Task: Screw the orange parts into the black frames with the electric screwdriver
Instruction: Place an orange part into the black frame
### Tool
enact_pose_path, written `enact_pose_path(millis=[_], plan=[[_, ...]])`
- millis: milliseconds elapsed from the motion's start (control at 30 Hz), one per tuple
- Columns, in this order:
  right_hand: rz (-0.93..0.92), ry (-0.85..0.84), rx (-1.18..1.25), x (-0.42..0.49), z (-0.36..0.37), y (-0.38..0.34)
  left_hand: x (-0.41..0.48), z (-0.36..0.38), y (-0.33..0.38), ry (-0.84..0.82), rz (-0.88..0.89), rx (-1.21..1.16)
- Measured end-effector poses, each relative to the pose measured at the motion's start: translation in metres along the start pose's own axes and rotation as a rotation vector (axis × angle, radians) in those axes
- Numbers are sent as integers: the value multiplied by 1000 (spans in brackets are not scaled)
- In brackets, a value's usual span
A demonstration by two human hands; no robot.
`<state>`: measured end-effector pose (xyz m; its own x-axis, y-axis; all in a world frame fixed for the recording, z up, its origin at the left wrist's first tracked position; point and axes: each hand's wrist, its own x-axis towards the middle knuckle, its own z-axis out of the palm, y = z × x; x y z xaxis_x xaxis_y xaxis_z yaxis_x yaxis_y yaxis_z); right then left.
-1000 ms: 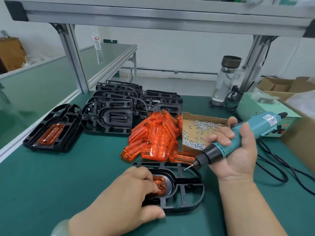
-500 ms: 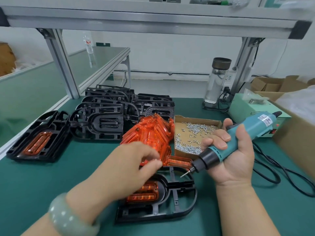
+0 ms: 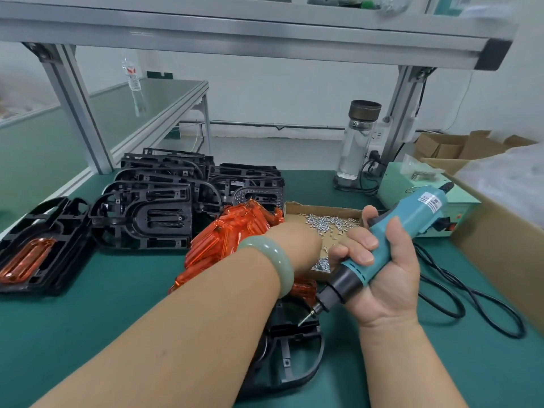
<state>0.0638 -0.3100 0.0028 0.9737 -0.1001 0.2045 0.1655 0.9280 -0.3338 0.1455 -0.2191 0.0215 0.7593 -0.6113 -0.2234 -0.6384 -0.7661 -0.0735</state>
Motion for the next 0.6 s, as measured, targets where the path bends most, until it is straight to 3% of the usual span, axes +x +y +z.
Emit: enact_pose_path(millis=[367, 600], plan=[[25, -13, 9, 0, 1, 6, -1, 10, -7, 262, -32, -163], [14, -7, -11, -1, 2, 9, -17, 3, -10, 427, -83, -580]])
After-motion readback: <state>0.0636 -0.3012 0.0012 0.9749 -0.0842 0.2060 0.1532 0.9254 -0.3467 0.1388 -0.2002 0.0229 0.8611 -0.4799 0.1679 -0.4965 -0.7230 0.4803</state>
